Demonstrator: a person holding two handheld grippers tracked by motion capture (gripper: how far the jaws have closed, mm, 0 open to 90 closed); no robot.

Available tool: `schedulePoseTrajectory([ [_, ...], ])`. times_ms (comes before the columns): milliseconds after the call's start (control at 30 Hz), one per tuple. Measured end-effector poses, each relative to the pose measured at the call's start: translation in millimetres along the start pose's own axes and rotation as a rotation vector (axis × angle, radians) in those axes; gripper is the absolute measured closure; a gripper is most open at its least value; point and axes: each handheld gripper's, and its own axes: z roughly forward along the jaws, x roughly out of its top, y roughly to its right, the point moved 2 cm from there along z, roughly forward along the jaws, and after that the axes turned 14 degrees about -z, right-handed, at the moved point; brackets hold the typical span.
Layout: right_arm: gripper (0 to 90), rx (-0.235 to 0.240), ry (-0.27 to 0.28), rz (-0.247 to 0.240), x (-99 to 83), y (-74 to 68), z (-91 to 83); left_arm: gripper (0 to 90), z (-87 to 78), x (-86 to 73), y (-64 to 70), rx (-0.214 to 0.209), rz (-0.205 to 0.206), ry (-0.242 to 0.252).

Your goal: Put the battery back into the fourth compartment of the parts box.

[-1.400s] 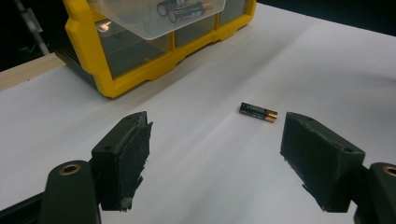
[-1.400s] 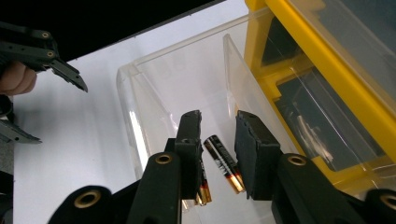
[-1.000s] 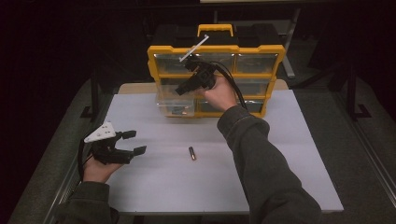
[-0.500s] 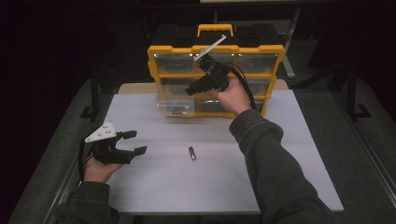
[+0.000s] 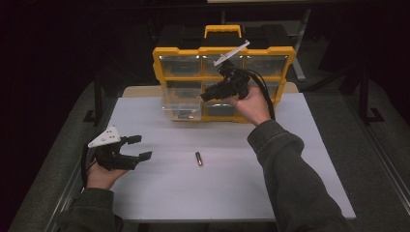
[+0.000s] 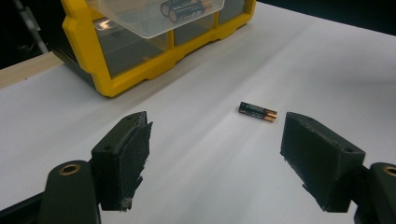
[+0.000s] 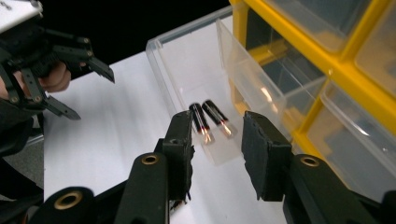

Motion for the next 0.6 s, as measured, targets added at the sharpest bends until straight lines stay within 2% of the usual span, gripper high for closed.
schedulePoseTrajectory([
  [33,61.4,-0.006,-0.005,-0.013,-2.8,0.5,0.2,23.1,0.0,0.0,0.1,0.000,0.000,0.000],
  [167,60.2,-0.006,-0.012,0.014,-11.6,-2.6,-0.8,23.2,0.3,-0.1,0.2,-0.003,-0.002,0.005],
  [467,57.0,-0.020,-0.030,0.005,-29.0,-6.3,1.0,23.1,0.0,0.0,-0.2,0.000,0.000,0.001],
  [500,56.8,-0.012,-0.022,0.028,-29.7,-8.4,0.8,23.1,-0.1,0.1,-0.4,0.000,0.001,0.001],
  [600,56.2,-0.011,-0.017,0.031,-33.9,-10.5,0.4,23.1,0.3,0.0,-0.3,0.000,-0.001,0.001],
])
